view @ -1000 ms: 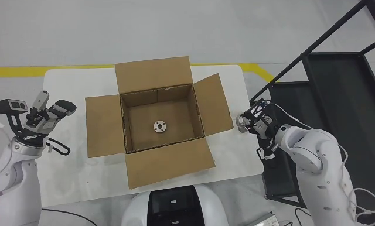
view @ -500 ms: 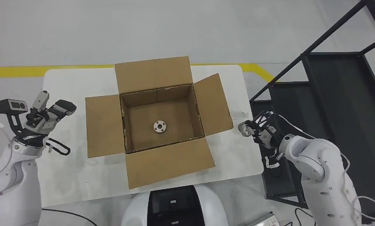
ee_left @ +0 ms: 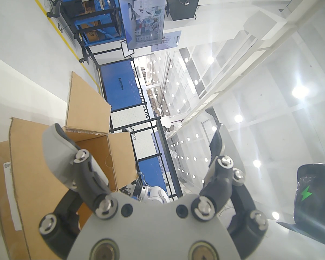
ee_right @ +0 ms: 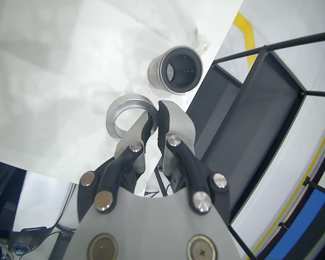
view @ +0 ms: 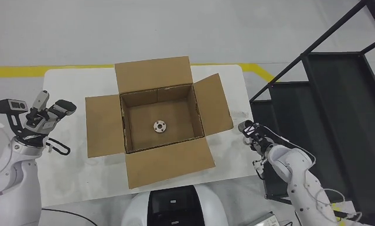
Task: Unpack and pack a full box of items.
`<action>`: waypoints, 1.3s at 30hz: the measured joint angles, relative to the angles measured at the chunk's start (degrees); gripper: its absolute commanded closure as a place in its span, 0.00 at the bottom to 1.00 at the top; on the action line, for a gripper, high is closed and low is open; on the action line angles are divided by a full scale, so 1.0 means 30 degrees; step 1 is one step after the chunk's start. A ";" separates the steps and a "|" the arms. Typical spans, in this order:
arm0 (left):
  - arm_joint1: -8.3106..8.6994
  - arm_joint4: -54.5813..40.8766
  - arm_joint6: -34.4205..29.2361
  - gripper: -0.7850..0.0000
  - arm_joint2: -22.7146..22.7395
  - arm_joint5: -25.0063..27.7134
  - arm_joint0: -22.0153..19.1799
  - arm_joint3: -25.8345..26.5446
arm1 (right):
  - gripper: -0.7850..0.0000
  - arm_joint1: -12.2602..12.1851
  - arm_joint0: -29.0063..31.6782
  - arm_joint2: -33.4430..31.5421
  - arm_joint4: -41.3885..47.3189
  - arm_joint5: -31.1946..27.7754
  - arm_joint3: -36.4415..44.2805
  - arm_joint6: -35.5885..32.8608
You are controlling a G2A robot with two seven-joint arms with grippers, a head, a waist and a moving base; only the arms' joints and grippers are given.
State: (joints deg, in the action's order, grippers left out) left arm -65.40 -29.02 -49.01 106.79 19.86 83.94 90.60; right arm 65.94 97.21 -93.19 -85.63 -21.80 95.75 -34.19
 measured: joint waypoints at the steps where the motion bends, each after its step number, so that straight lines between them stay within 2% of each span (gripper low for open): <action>1: 0.0000 0.0000 0.0000 0.00 0.0000 0.0000 0.0000 0.0000 | 1.00 0.0003 -0.0252 0.0213 -0.0440 0.0216 -0.0540 0.0098; 13: 0.0000 0.0000 0.0000 0.00 0.0000 0.0000 0.0000 0.0000 | 1.00 0.0202 -0.1360 0.1684 -0.2240 0.2843 -0.3298 0.1285; 15: 0.0000 0.0000 0.0000 0.00 0.0000 0.0000 0.0000 0.0000 | 0.55 0.0233 -0.1436 0.1794 -0.2309 0.3184 -0.3494 0.1336; 16: 0.0000 0.0000 0.0000 0.00 0.0000 0.0000 0.0000 0.0000 | 0.09 0.0251 -0.1478 0.1838 -0.2256 0.3323 -0.3582 0.1334; 17: 0.0000 0.0000 0.0000 0.00 0.0000 0.0000 0.0000 0.0000 | 0.00 0.0257 -0.1502 0.1856 -0.2265 0.3405 -0.3620 0.1323; 27: 0.0000 0.0000 0.0000 0.00 0.0000 0.0000 0.0000 0.0000 | 0.00 0.0231 -0.1233 0.1668 -0.2001 0.3059 -0.3120 0.1211; 36: 0.0000 0.0000 0.0000 0.00 0.0000 0.0000 0.0000 0.0000 | 0.00 -0.0261 0.1436 -0.1859 0.0273 -0.0390 0.1062 -0.0380; 39: 0.0000 0.0000 0.0000 0.00 0.0000 0.0000 0.0000 0.0000 | 0.00 -0.0368 0.2245 -0.3286 0.2712 -0.2022 0.2422 -0.1057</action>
State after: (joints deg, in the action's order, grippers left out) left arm -65.40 -29.02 -49.01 106.79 19.86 83.94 90.60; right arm 64.84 103.95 -103.05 -77.49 -27.86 103.01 -37.36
